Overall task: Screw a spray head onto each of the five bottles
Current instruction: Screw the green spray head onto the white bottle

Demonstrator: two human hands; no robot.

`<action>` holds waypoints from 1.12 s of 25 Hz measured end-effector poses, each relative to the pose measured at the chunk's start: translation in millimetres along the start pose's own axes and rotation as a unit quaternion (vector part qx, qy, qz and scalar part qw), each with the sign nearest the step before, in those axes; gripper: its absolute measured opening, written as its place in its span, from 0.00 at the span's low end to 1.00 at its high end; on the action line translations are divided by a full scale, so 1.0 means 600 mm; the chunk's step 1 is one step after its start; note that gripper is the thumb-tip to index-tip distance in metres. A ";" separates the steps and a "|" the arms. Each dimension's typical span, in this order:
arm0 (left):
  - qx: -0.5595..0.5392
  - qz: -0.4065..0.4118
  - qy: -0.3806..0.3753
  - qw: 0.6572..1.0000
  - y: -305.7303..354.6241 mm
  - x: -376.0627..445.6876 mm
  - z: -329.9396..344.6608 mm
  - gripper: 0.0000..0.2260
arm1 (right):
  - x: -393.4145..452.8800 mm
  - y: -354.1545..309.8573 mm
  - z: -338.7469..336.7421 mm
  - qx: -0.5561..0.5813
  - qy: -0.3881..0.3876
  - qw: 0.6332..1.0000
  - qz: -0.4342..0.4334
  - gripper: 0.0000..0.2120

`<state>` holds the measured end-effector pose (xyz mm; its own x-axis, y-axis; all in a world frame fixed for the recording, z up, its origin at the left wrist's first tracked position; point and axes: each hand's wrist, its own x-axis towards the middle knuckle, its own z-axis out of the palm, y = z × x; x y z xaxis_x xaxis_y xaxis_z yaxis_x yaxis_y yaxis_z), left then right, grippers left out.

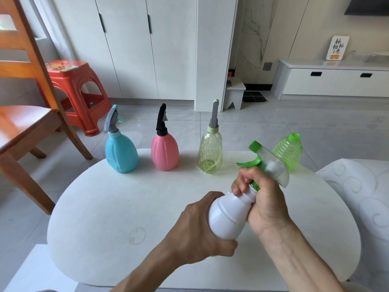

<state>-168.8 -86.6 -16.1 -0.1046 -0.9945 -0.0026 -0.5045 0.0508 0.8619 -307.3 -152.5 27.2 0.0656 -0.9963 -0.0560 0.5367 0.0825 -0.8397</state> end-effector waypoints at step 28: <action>0.081 0.065 0.060 0.993 0.008 -0.006 0.025 0.42 | 0.002 0.000 -0.015 -0.013 0.004 0.999 0.030 0.10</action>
<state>-183.4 -81.2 -19.6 -0.0799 -0.9818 0.1721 -0.6260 0.1837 0.7578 -314.8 -153.8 22.5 0.0908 -0.9897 -0.1105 0.5101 0.1415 -0.8484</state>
